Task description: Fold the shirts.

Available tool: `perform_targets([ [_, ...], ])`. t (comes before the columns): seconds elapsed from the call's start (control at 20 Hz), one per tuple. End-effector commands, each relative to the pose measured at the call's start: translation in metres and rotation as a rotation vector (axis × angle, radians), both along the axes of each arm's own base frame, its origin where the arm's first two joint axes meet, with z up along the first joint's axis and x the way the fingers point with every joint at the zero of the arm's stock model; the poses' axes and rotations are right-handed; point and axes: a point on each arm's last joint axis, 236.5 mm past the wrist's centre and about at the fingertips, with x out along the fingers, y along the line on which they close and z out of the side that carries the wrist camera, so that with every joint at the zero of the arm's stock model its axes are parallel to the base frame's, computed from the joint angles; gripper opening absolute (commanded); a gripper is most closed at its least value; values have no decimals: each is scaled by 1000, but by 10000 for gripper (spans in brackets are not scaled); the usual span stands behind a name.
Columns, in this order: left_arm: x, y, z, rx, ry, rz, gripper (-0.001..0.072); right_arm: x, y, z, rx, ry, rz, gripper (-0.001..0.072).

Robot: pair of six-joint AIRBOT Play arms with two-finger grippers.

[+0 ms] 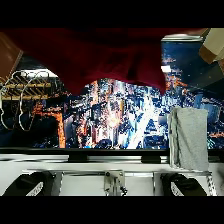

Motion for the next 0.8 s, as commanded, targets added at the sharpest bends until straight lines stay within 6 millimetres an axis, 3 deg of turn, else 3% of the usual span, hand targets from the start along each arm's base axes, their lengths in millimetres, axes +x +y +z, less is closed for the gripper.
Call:
perform_targets([
  [0.0, -19, 16, 3, 59, -17, 75, 30, -32, -11, 48, 68, -159, -23, 72],
  [0.15, 36, 24, -68, 184, 254, 175, 31, 20, -9, 24, 45, -71, -42, 72],
  [0.3, 93, 34, -168, 351, 565, 271, 31, 107, 2, -34, 19, 105, -42, 72],
  [0.4, 123, 27, -245, 441, 765, 259, 31, 174, 12, -101, -10, 277, -37, 72],
  [0.55, 163, 16, -366, 547, 1012, 232, 31, 265, 26, -229, -31, 545, -24, 72],
  [0.65, 181, 10, -439, 562, 1154, 223, 31, 306, 35, -312, 47, 719, -28, 72],
  [0.75, 190, 3, -498, 541, 1291, 214, 31, 329, 48, -378, 181, 879, -25, 73],
])
